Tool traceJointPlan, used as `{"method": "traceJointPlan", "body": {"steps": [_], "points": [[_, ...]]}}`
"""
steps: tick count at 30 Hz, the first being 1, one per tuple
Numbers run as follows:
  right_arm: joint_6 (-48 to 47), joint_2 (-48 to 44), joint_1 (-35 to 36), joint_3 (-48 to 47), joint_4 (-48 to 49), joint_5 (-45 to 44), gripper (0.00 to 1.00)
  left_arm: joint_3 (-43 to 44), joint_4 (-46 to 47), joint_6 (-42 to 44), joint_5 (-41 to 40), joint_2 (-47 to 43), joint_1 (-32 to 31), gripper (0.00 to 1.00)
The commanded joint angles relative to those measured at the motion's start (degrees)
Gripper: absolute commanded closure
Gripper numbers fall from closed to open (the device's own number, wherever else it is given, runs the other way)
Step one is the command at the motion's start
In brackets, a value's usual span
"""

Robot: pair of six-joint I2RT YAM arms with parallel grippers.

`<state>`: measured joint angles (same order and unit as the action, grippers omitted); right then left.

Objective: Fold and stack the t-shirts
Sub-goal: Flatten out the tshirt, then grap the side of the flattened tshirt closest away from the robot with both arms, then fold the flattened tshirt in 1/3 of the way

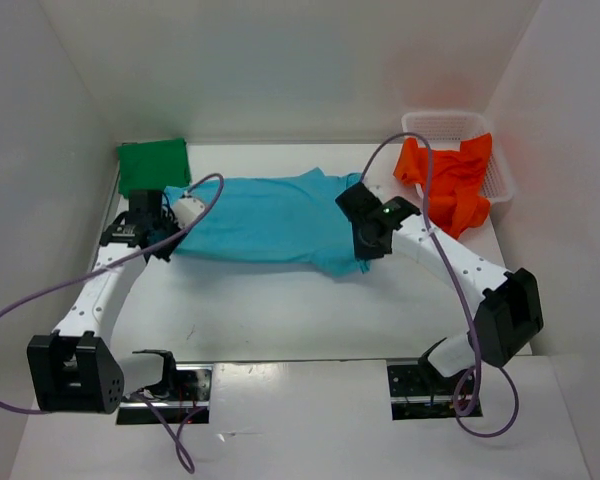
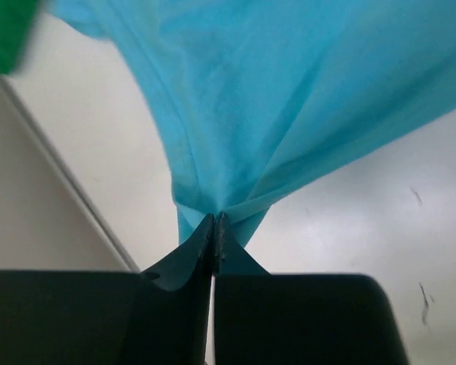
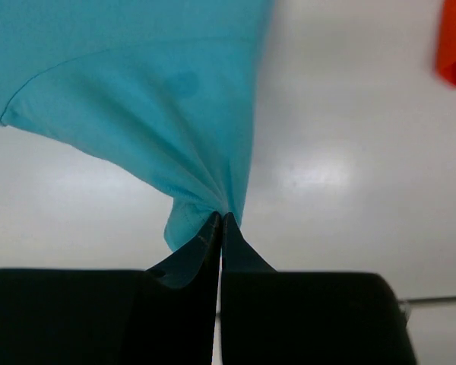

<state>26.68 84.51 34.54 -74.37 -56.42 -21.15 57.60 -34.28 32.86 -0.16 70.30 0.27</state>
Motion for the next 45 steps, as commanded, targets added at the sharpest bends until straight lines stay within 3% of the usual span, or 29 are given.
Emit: {"method": "traceJointPlan", "body": {"steps": [1,9,14,26,31,45], "points": [[6.89,-5.58,2.28,5.98,-3.08,6.19,1.0,-5.73,-2.89,3.86,1.13,-7.18,-0.01,1.0],[9.89,-3.83,5.36,6.52,-5.54,8.49,1.0,-12.78,-7.98,5.02,-0.98,-12.29,-0.01,1.0],[9.36,-1.38,5.36,5.73,-5.01,5.34,1.0,-14.71,-6.77,3.89,-2.38,-12.91,-0.01,1.0],[-0.39,11.63,0.88,-1.83,10.98,-2.66,1.0,-12.96,0.71,-2.89,-3.7,-3.69,5.79,1.0],[-2.76,13.58,-5.26,-2.44,15.98,1.18,1.0,-11.9,2.91,-4.65,-3.7,-0.7,6.32,0.99],[-7.95,19.9,-6.42,-8.15,17.66,4.45,1.0,-8.83,7.29,-6.93,-5.29,7.65,6.32,0.97]]}}
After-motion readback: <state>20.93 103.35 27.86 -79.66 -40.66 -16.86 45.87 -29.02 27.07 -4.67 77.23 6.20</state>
